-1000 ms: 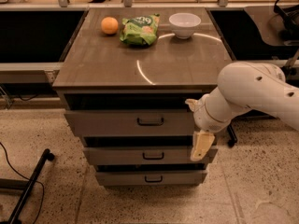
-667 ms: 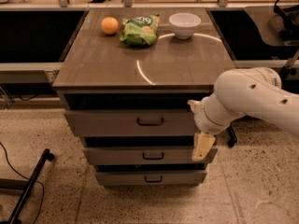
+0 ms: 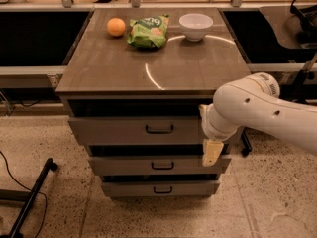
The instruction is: Open top drawer
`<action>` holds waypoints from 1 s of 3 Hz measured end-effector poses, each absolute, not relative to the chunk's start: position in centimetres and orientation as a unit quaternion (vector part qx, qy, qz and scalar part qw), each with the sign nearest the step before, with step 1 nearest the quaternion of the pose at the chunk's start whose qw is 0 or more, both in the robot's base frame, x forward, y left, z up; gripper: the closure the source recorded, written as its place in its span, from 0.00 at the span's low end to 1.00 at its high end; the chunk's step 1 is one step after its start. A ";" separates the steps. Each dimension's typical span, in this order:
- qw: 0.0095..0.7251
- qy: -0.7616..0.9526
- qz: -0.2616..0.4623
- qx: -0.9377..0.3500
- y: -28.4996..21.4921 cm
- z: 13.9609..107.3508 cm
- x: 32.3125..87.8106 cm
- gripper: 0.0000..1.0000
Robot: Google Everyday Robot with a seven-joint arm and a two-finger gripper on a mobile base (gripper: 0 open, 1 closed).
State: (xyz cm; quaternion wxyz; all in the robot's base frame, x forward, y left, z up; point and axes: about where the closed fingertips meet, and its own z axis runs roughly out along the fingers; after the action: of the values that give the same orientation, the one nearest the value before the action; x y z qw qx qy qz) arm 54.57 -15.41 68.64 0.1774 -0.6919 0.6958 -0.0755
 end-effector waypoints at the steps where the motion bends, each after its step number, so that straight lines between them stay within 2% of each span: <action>1: 0.169 0.698 -0.070 -0.692 -15.6 67.1 56.1 0.00; 2: 0.165 0.700 -0.055 -0.693 -15.3 65.7 57.1 0.00; 3: 0.162 0.697 -0.036 -0.697 -14.8 64.4 57.3 0.27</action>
Offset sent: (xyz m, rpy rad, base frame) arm 0.0387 0.0029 -0.0434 0.0310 0.0739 0.0023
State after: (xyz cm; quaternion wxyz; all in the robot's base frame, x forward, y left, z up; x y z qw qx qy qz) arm 57.28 -14.85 64.43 0.1621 -0.6974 0.6972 -0.0365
